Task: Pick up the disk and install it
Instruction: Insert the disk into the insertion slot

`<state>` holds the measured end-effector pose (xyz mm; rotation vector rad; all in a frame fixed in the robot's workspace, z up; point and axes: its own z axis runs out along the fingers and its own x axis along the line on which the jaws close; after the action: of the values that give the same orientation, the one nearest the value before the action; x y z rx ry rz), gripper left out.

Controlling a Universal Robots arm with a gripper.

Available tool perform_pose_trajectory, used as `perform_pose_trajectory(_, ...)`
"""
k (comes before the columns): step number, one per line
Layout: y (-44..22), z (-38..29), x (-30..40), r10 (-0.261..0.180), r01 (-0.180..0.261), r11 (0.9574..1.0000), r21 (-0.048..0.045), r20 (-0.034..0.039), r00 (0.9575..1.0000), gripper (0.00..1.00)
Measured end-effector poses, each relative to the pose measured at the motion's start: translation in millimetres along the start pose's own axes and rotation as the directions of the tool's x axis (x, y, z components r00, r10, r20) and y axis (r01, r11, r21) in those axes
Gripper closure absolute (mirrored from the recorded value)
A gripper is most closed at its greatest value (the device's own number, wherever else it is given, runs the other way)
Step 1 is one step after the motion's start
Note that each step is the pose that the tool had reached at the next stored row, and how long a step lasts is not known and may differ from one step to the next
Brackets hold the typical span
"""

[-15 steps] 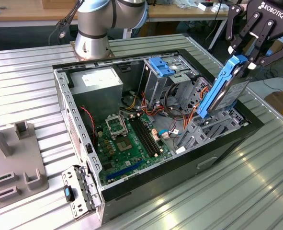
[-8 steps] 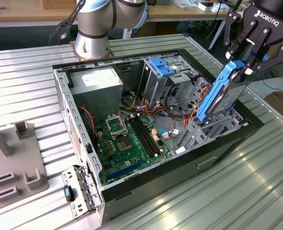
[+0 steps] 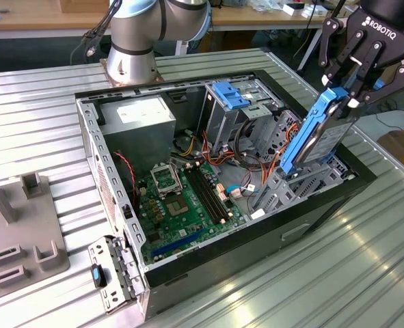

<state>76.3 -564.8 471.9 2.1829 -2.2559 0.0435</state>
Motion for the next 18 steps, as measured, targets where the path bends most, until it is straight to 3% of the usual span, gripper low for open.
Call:
perform_pose_trajectory(10,0.2,9.1,-0.2,-0.007,0.007,1.0000,0.0002,-0.0001,1.0000,0.63)
perform_pose_trajectory(18,0.2,11.6,-0.3,-0.012,0.012,0.9999,0.0003,0.0001,0.9999,0.63)
